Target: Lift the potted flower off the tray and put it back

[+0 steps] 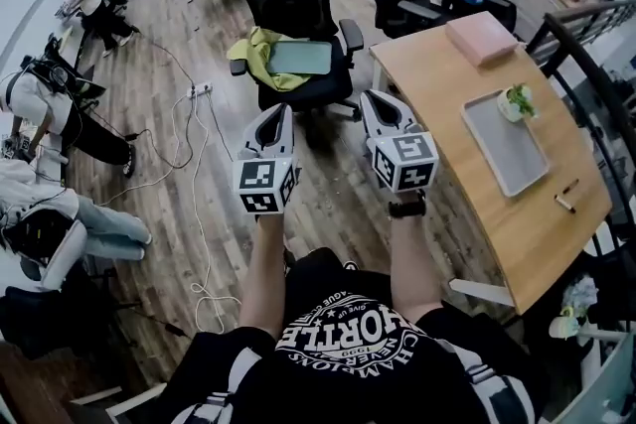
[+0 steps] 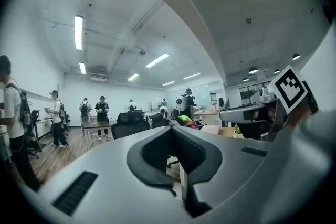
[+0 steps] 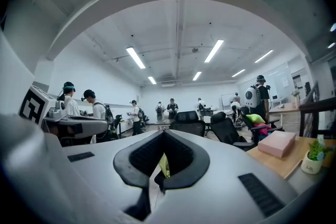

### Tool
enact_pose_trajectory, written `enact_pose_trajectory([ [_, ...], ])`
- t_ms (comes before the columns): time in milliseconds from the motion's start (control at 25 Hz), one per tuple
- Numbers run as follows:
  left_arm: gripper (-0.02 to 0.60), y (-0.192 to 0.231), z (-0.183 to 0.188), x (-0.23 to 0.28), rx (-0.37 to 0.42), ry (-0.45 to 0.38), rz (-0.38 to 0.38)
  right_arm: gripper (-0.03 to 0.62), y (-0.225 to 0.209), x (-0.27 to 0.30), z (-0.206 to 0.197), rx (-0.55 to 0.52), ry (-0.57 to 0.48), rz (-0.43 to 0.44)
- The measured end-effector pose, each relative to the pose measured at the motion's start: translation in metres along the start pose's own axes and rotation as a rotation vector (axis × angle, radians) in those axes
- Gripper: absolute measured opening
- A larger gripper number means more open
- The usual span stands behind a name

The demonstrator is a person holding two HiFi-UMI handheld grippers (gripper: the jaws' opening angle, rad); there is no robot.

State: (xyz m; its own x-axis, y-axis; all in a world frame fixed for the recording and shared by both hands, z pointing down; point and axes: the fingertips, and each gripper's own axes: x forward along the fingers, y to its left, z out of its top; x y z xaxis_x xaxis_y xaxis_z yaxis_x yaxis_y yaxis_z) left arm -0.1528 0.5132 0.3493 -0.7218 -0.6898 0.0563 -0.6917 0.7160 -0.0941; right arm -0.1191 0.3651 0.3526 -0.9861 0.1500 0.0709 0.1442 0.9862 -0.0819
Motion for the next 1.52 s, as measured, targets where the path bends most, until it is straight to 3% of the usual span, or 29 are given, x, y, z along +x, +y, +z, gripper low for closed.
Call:
enact_pose_trajectory([
  [360, 0.018, -0.062, 0.004, 0.051, 0.008, -0.003, -0.176, 0.02, -0.06, -0.025, -0.001, 0.045, -0.016, -0.122],
  [760, 0.018, -0.14, 0.011, 0.13, -0.003, -0.033, -0.39, 0.02, -0.154, -0.069, 0.003, 0.065, -0.048, -0.335],
  [1120, 0.018, -0.239, 0.011, 0.191, -0.023, -0.036, -0.634, 0.02, -0.225, -0.111, -0.007, 0.087, -0.012, -0.496],
  [1520, 0.018, -0.326, 0.022, 0.251, 0.026, -0.032, -0.866, 0.02, -0.308, -0.151, -0.004, 0.13, -0.036, -0.713],
])
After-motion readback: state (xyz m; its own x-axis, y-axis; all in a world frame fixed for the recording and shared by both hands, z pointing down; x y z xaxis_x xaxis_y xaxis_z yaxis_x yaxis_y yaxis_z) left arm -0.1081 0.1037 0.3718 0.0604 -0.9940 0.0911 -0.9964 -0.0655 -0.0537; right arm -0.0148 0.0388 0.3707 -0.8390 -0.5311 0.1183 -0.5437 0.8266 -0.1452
